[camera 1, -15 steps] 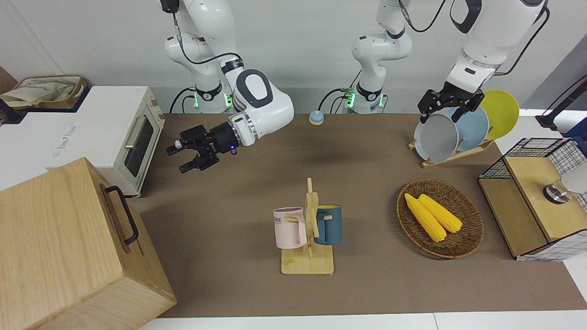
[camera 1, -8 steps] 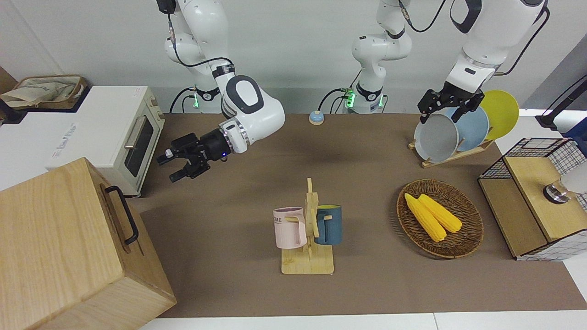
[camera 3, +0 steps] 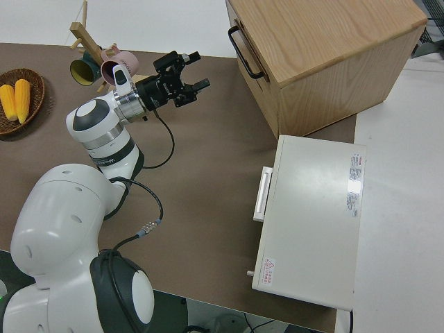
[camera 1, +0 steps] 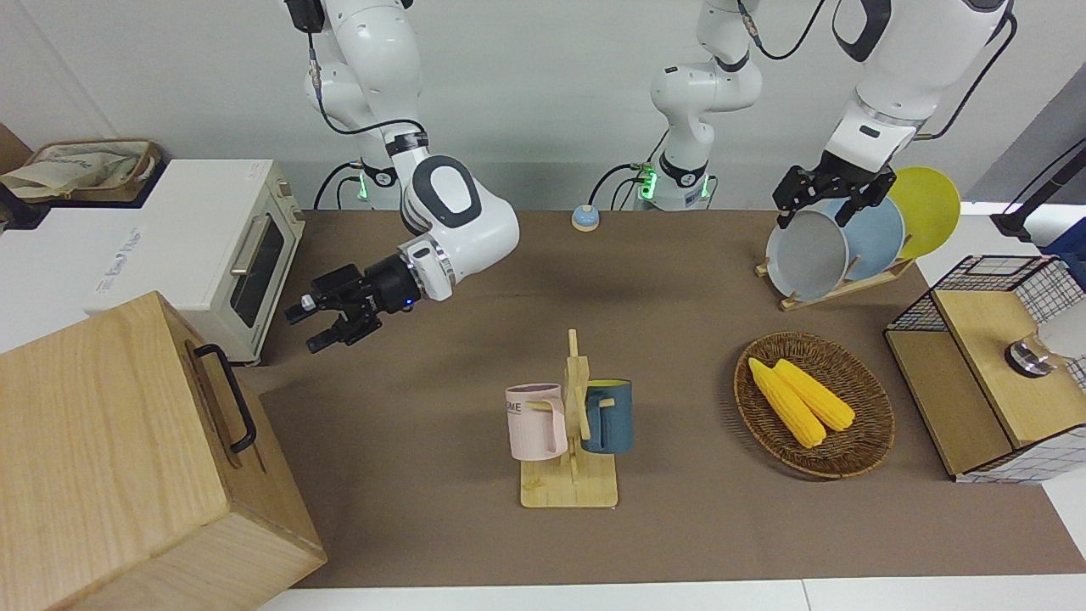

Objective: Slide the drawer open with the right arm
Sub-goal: 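Reach the right gripper to the black drawer handle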

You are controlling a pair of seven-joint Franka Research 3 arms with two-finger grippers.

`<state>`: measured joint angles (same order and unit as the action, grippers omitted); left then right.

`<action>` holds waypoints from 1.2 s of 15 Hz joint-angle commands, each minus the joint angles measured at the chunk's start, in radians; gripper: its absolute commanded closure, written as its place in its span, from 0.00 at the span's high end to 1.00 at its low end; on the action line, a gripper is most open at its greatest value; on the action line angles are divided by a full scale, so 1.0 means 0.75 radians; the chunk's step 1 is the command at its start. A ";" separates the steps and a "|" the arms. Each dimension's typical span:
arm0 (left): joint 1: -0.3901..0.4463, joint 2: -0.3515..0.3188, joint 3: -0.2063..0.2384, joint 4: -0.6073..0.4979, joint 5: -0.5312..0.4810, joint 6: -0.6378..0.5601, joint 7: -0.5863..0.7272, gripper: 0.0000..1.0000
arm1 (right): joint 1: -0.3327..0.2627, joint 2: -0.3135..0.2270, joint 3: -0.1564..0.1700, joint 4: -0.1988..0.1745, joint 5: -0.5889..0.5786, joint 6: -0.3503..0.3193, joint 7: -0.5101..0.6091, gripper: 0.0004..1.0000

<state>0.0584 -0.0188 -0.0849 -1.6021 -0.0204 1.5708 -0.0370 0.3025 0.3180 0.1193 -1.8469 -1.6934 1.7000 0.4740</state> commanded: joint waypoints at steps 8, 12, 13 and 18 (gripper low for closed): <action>-0.008 -0.012 0.005 0.001 0.017 -0.006 0.006 1.00 | -0.033 0.083 -0.128 0.090 -0.123 0.198 0.051 0.95; -0.006 -0.010 0.003 0.001 0.017 -0.006 0.008 1.00 | -0.033 0.106 -0.145 0.139 -0.147 0.220 0.051 0.93; -0.006 -0.010 0.005 0.001 0.017 -0.008 0.008 1.00 | -0.035 0.110 -0.149 0.147 -0.156 0.231 0.051 0.93; -0.006 -0.010 0.003 0.001 0.017 -0.006 0.006 1.00 | -0.041 0.126 -0.184 0.168 -0.160 0.292 0.061 0.93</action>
<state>0.0585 -0.0188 -0.0849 -1.6021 -0.0204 1.5708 -0.0371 0.2918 0.3887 -0.0215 -1.7477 -1.7739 1.8841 0.4895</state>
